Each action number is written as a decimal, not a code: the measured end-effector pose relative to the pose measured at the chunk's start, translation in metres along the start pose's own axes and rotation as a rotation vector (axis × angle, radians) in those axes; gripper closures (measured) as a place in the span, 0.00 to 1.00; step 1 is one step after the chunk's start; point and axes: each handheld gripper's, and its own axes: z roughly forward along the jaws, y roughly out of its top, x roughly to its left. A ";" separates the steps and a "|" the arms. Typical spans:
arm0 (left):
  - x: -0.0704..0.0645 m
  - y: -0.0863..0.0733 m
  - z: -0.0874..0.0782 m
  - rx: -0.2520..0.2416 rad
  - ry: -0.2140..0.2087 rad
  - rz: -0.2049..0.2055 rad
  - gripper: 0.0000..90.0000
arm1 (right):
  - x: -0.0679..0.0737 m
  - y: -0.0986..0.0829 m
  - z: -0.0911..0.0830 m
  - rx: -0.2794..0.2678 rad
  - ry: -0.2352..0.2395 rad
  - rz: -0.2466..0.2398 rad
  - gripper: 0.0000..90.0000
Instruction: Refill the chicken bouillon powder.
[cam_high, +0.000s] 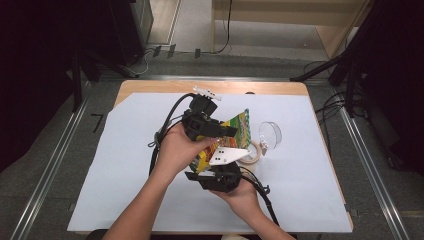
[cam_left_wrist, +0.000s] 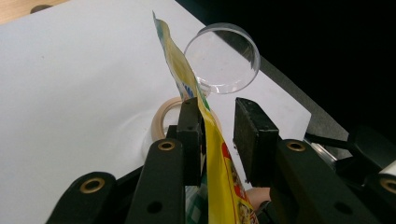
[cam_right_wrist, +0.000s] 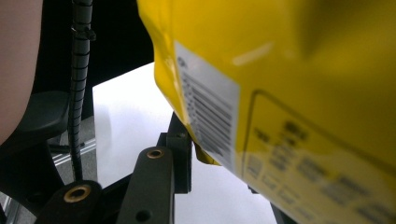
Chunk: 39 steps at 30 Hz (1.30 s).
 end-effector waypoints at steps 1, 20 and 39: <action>0.000 0.000 0.000 0.000 0.001 0.000 0.81 | 0.001 0.000 0.000 0.002 0.005 0.003 0.78; 0.002 -0.001 -0.001 -0.011 -0.006 -0.003 0.81 | 0.001 0.002 0.000 0.009 0.000 -0.019 0.78; 0.004 -0.001 -0.001 -0.008 -0.004 -0.006 0.80 | 0.002 0.003 0.000 0.012 0.005 -0.010 0.77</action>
